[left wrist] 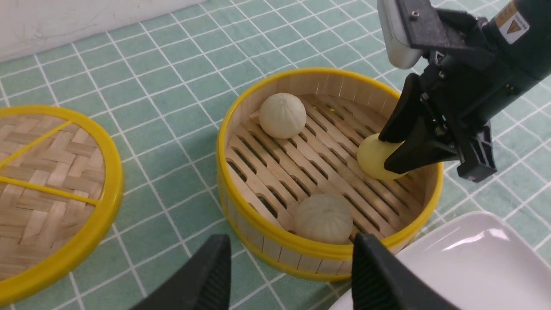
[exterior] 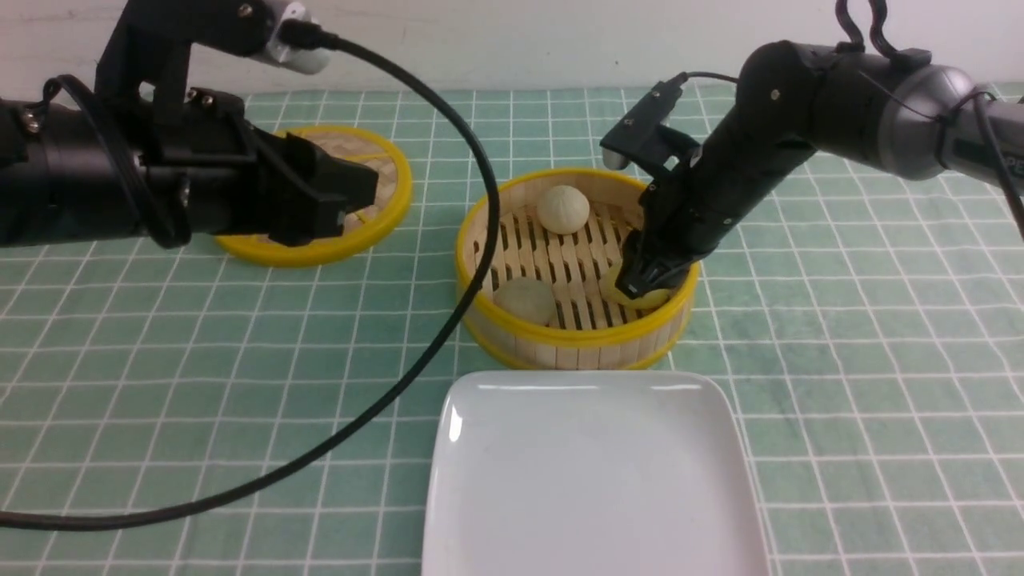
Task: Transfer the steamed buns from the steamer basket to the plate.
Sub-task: Use the right arm to grab the steamed stuffed bun that is closest to it, then use the right arm to put the steamed stuffed bun into the plate
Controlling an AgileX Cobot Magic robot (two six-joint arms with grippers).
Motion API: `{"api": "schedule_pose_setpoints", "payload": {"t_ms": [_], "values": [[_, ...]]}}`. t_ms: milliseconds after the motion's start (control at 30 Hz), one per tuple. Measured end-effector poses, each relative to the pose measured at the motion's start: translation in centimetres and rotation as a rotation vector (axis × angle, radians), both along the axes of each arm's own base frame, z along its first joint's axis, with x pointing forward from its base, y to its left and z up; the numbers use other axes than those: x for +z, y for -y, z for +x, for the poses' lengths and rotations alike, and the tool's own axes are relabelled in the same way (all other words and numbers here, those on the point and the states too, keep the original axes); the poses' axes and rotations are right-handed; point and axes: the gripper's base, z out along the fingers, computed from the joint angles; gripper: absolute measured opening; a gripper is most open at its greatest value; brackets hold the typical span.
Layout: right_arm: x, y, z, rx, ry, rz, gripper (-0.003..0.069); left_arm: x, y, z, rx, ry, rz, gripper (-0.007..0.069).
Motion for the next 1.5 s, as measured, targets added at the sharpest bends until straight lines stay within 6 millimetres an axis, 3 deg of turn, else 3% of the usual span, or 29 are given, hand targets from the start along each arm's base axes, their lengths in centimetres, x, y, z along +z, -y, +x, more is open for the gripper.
{"api": "schedule_pose_setpoints", "payload": {"t_ms": [33,133,233,467,567,633,733,967,1100,1167,1233,1367,1433,1500], "values": [[0.0,0.0,0.0,0.002,0.002,-0.004,0.0265,0.0,0.0,0.0,0.001,-0.002,-0.003,0.0395],[-0.5,0.1,0.2,0.021,0.008,-0.027,0.0118,-0.6,0.2,0.6,0.009,-0.033,-0.037,0.0383],[-0.6,0.0,0.4,0.019,0.028,-0.026,0.0017,-1.9,0.4,1.5,0.011,-0.082,-0.034,0.0376],[2.2,0.1,0.2,0.009,0.112,0.007,0.0012,-6.4,1.0,3.9,0.004,-0.236,-0.014,0.0367],[6.7,0.4,-0.7,0.015,0.186,0.047,0.0012,-8.0,1.2,4.7,-0.006,-0.272,-0.015,0.0367],[8.4,0.5,-1.2,0.017,0.212,0.063,0.0012,-8.3,1.3,4.9,-0.013,-0.269,-0.015,0.0367],[12.6,1.1,-3.0,0.008,0.258,0.104,0.0012,-8.5,1.6,5.4,-0.045,-0.222,-0.019,0.0367],[17.3,2.3,-6.6,-0.014,0.254,0.14,0.0012,-8.0,2.0,6.0,-0.044,-0.14,-0.086,0.0367],[20.4,3.4,-9.9,-0.041,0.216,0.177,0.0013,-7.7,2.0,6.2,-0.04,-0.099,-0.111,0.0367],[21.1,3.6,-10.7,-0.041,0.2,0.187,0.0013,-7.6,2.0,6.3,-0.037,-0.09,-0.114,0.0367],[22.4,4.0,-13.1,-0.016,0.132,0.214,0.0015,-7.4,2.0,6.4,-0.031,-0.073,-0.134,0.0367],[23.5,4.0,-14.6,-0.007,0.105,0.275,0.0015,-7.6,2.2,6.6,-0.04,-0.067,-0.156,0.0367],[23.4,3.7,-15.3,0.006,0.087,0.294,0.0015,-8.1,2.4,6.8,-0.057,-0.076,-0.162,0.0367],[21.8,3.2,-15.7,0.019,0.022,0.283,0.0015,-9.0,2.6,7.1,-0.071,-0.1,-0.165,0.0367]]}}
